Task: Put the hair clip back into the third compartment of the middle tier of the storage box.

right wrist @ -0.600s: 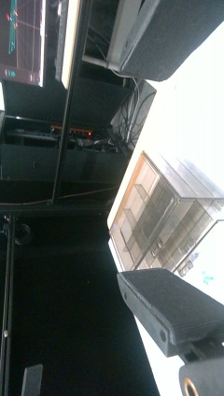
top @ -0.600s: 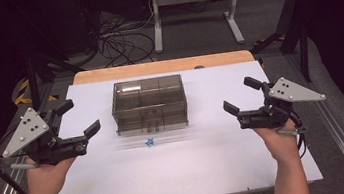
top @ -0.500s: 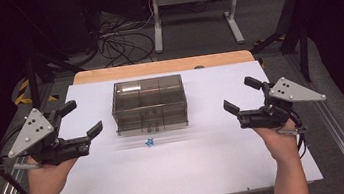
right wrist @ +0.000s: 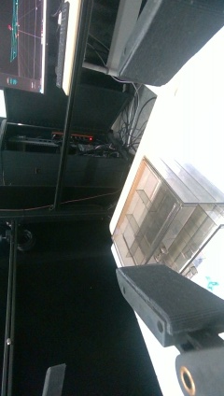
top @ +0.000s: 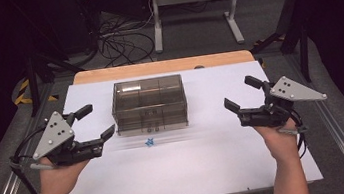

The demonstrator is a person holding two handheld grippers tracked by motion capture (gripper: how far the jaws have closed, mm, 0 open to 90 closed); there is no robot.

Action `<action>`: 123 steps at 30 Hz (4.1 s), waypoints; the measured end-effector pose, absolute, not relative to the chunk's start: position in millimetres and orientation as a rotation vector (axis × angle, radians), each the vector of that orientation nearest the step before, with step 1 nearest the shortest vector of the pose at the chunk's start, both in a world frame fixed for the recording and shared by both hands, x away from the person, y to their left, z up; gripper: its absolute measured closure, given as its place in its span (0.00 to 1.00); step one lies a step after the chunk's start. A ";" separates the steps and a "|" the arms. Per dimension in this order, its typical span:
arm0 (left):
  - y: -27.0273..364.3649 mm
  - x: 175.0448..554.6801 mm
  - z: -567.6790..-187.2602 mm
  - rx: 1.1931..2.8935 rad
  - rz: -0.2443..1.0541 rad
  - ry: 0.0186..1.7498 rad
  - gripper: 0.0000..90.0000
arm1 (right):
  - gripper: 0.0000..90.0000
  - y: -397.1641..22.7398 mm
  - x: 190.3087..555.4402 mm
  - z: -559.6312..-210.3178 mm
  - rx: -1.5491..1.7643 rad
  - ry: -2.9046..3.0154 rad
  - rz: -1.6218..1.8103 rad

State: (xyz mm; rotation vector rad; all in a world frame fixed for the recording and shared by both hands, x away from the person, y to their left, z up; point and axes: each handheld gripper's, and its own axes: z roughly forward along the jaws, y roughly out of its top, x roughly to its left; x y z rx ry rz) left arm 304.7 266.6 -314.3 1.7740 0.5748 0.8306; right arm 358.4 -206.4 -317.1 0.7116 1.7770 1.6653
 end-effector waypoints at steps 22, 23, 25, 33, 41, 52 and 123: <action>244.0 316.8 -333.3 1.864 0.824 0.559 0.35 | 0.07 -207.0 355.5 -316.0 0.716 1.771 1.658; 242.8 317.0 -334.2 1.864 0.817 0.563 0.35 | 0.07 -207.0 355.5 -316.0 0.717 1.770 1.656; 241.2 317.6 -335.4 1.870 0.821 0.557 0.36 | 0.07 -206.7 355.6 -316.0 0.716 1.769 1.657; 236.4 320.7 -341.6 1.894 0.817 0.546 0.40 | 0.08 -206.3 355.9 -316.1 0.703 1.772 1.643; 233.0 323.5 -347.1 1.906 0.809 0.547 0.44 | 0.08 -205.4 355.4 -316.2 0.710 1.780 1.641; 228.2 328.4 -354.8 1.936 0.807 0.544 0.47 | 0.08 -204.9 355.5 -316.4 0.705 1.776 1.647; 190.7 356.9 -425.7 2.188 0.821 0.516 0.73 | 0.08 -206.9 355.0 -317.3 0.702 1.776 1.631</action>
